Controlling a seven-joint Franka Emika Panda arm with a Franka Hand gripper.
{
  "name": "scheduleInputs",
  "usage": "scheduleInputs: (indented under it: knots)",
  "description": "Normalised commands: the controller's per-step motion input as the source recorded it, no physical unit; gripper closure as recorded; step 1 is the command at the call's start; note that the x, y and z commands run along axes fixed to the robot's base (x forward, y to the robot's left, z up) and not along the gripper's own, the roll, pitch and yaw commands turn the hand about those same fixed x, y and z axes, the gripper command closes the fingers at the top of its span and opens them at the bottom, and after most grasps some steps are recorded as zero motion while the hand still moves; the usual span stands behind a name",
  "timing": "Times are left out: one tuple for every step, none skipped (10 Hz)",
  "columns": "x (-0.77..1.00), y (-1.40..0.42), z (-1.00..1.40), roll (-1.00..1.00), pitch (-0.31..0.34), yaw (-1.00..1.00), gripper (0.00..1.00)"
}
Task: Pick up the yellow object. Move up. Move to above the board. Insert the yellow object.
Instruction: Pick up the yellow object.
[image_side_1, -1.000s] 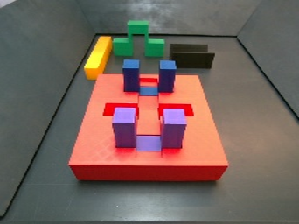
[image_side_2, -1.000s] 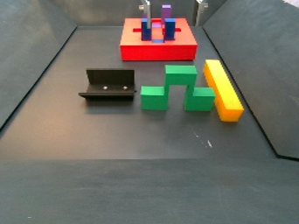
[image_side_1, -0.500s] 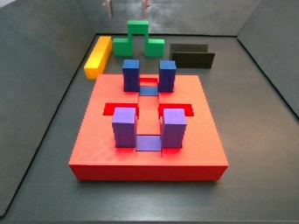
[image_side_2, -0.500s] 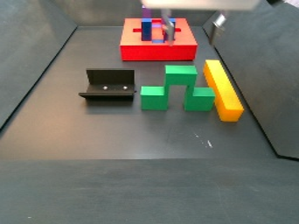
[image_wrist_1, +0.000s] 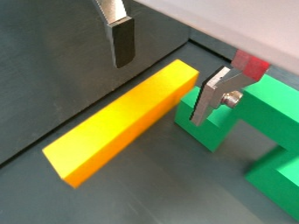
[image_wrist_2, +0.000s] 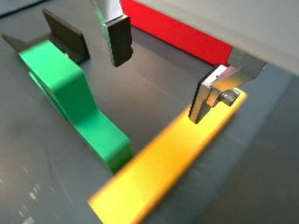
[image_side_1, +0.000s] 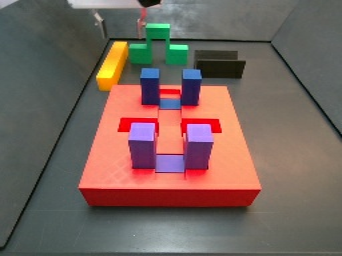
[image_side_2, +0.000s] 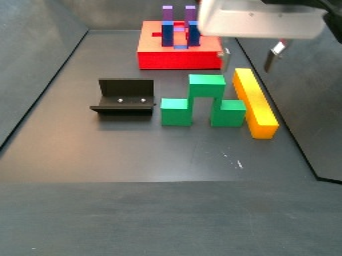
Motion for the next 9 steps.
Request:
scheduleInputs:
  knots:
    - [-0.11, 0.29, -0.3, 0.0, -0.023, 0.0, 0.0]
    - [-0.03, 0.17, -0.33, 0.01, 0.0, 0.0, 0.0]
    - [-0.09, 0.01, -0.43, 0.11, 0.0, 0.0, 0.0]
    - [-0.19, -0.02, -0.34, 0.08, 0.0, 0.0, 0.0]
    - [-0.24, -0.13, -0.33, 0.02, -0.093, 0.04, 0.0]
    - [-0.19, -0.05, -0.16, 0.0, -0.061, 0.07, 0.0]
    - [-0.15, -0.01, -0.12, 0.01, -0.01, 0.04, 0.0]
    - [-0.09, 0.0, -0.13, 0.01, -0.006, 0.07, 0.0]
    - [0.05, 0.0, -0.21, 0.01, 0.0, 0.09, 0.0]
